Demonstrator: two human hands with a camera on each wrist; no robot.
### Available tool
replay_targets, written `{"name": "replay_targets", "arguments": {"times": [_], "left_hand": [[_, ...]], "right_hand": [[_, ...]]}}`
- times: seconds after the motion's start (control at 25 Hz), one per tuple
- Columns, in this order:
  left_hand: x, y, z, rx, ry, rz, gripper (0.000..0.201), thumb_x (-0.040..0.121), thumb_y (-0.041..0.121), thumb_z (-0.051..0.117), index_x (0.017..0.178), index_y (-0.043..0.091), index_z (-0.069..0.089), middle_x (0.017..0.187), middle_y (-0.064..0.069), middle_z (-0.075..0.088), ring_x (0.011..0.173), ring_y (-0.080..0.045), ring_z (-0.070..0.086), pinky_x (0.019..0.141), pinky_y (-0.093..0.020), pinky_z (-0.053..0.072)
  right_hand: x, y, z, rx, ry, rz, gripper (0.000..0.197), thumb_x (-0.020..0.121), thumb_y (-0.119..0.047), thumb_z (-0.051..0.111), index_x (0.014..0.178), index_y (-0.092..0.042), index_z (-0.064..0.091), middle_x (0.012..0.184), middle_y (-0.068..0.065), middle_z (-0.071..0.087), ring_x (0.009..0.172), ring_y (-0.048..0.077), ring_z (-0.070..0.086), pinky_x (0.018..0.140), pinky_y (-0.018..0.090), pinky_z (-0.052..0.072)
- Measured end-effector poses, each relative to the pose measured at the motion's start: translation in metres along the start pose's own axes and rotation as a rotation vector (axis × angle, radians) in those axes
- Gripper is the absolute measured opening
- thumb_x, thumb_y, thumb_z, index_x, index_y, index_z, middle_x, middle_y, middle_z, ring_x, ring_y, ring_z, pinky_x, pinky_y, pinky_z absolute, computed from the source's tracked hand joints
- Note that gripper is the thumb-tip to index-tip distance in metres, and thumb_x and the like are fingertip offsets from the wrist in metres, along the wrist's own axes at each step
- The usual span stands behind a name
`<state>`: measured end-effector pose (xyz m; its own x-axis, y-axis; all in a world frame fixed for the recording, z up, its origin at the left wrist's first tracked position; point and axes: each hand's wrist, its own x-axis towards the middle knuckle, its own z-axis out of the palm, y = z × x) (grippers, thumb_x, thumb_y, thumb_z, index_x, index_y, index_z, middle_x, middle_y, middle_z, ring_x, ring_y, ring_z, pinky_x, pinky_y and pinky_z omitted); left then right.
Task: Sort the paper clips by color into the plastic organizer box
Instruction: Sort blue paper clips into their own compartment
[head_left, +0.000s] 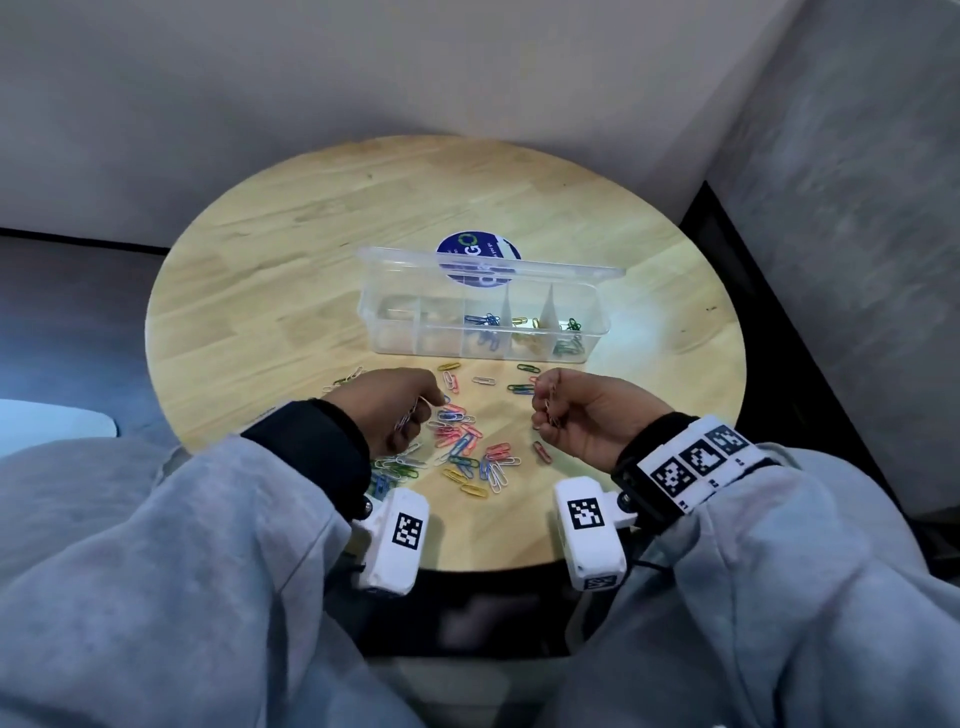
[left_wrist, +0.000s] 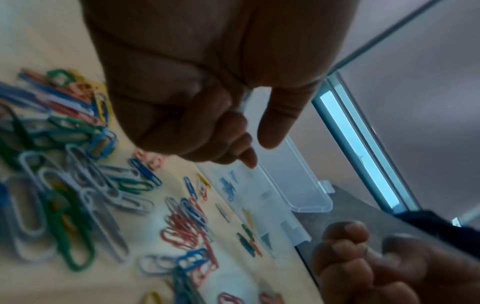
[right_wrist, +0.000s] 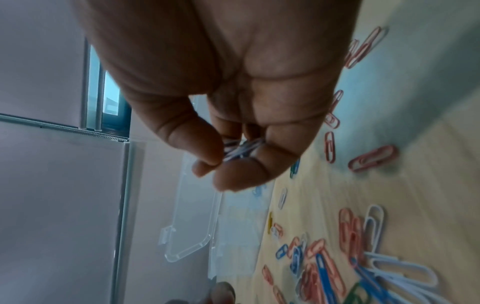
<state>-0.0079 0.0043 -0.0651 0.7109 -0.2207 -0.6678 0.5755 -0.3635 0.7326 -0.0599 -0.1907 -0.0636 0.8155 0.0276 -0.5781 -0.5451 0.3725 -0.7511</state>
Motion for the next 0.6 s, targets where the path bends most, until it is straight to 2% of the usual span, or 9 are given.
{"name": "replay_targets", "arguments": {"times": [0.08, 0.16, 0.24, 0.32, 0.36, 0.44, 0.52, 0.6], "left_hand": [[0.002, -0.001, 0.0, 0.267, -0.003, 0.023, 0.012, 0.086, 0.014, 0.051, 0.074, 0.012, 0.047, 0.061, -0.002, 0.033, 0.049, -0.015, 0.024, 0.044, -0.02, 0.018], [0.003, -0.001, 0.001, 0.504, -0.003, 0.064, 0.013, 0.085, 0.02, 0.056, 0.076, 0.013, 0.049, 0.061, -0.002, 0.036, 0.05, -0.018, 0.028, 0.048, -0.022, 0.021], [0.003, -0.003, 0.002, 0.675, 0.016, 0.085, 0.016, 0.082, 0.028, 0.061, 0.077, 0.014, 0.054, 0.058, -0.001, 0.039, 0.049, -0.018, 0.032, 0.049, -0.023, 0.023], [0.004, -0.004, 0.005, 0.768, 0.035, 0.084, 0.017, 0.082, 0.032, 0.061, 0.077, 0.016, 0.059, 0.059, 0.001, 0.043, 0.053, -0.016, 0.038, 0.051, -0.023, 0.027], [0.005, -0.004, 0.006, 0.789, 0.035, 0.084, 0.017, 0.083, 0.032, 0.06, 0.076, 0.016, 0.06, 0.061, 0.001, 0.045, 0.057, -0.016, 0.041, 0.053, -0.024, 0.03], [0.006, -0.004, 0.009, 0.76, 0.012, 0.086, 0.018, 0.088, 0.024, 0.055, 0.07, 0.02, 0.056, 0.065, 0.004, 0.045, 0.063, -0.015, 0.045, 0.055, -0.022, 0.034], [0.007, -0.002, 0.012, 0.607, -0.038, 0.076, 0.026, 0.092, 0.013, 0.044, 0.07, 0.023, 0.054, 0.062, 0.004, 0.042, 0.053, -0.013, 0.038, 0.048, -0.02, 0.03], [0.007, -0.001, 0.013, 0.451, -0.07, 0.032, 0.026, 0.092, 0.008, 0.038, 0.078, 0.017, 0.059, 0.058, 0.001, 0.039, 0.047, -0.013, 0.03, 0.041, -0.018, 0.023]], "right_hand": [[0.002, 0.001, -0.002, -0.052, 0.011, 0.033, 0.033, 0.082, 0.013, 0.027, 0.067, -0.009, 0.046, 0.06, 0.006, 0.045, 0.046, 0.013, 0.048, 0.04, 0.017, 0.041], [0.004, 0.002, -0.003, -0.205, 0.016, 0.06, 0.027, 0.086, 0.007, 0.038, 0.066, -0.011, 0.043, 0.057, 0.005, 0.043, 0.047, 0.014, 0.042, 0.039, 0.018, 0.035], [0.008, 0.005, -0.007, -0.681, 0.038, 0.046, 0.027, 0.087, -0.006, 0.055, 0.064, -0.014, 0.042, 0.055, 0.003, 0.042, 0.048, 0.014, 0.039, 0.043, 0.021, 0.032], [0.012, 0.009, -0.008, -1.245, 0.068, 0.023, 0.027, 0.081, -0.021, 0.067, 0.063, -0.018, 0.047, 0.059, -0.001, 0.051, 0.055, 0.015, 0.047, 0.054, 0.024, 0.04], [0.013, 0.012, -0.008, -1.41, 0.099, -0.001, 0.025, 0.078, -0.025, 0.068, 0.063, -0.021, 0.05, 0.063, -0.002, 0.056, 0.063, 0.016, 0.053, 0.062, 0.027, 0.045], [0.015, 0.018, -0.004, -1.515, 0.119, -0.059, 0.016, 0.076, -0.026, 0.068, 0.066, -0.022, 0.056, 0.069, -0.007, 0.058, 0.075, 0.016, 0.059, 0.07, 0.028, 0.049], [0.015, 0.021, 0.002, -1.535, 0.094, -0.109, 0.008, 0.077, -0.024, 0.067, 0.074, -0.025, 0.059, 0.07, -0.011, 0.054, 0.076, 0.014, 0.056, 0.064, 0.026, 0.045], [0.016, 0.021, 0.007, -1.57, 0.08, -0.135, 0.006, 0.079, -0.025, 0.066, 0.081, -0.024, 0.06, 0.073, -0.013, 0.051, 0.078, 0.014, 0.052, 0.058, 0.022, 0.037]]}}
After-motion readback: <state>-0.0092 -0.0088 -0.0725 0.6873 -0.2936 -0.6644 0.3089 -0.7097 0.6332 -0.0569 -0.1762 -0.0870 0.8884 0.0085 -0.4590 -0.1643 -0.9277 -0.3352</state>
